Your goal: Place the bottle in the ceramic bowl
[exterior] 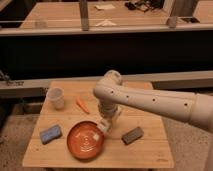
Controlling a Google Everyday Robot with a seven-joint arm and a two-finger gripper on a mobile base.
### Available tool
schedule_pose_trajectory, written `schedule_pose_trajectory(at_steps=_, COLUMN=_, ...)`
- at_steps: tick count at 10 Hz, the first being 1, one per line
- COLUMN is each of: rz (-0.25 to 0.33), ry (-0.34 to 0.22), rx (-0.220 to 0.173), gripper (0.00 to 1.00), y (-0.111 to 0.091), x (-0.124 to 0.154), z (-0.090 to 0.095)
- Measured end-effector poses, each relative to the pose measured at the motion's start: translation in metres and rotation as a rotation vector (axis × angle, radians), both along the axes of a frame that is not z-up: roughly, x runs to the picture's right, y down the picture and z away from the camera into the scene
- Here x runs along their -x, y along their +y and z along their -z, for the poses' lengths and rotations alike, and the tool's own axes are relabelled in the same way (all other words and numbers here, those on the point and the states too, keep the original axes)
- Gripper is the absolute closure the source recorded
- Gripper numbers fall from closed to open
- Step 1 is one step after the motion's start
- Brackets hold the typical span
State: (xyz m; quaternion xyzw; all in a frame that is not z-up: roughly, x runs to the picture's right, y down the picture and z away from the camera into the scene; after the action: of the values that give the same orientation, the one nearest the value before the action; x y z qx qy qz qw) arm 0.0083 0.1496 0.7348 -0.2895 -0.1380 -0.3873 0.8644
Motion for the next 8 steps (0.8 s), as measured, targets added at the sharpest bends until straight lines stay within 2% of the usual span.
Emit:
schedule_pose_trajectory(at_steps=4, rz=0.044, ry=-0.029, rx=-0.005, gripper=0.91, y=0.008, x=0.024, z=-0.001)
schedule_pose_trajectory(at_steps=5, rz=0.056, ry=-0.038, rx=-0.006, gripper=0.95, y=0.010, x=0.030, z=-0.001)
schedule_pose_trajectory(at_steps=8, rz=0.087, ry=-0.058, rx=-0.006, gripper=0.96, y=0.015, x=0.043, z=0.000)
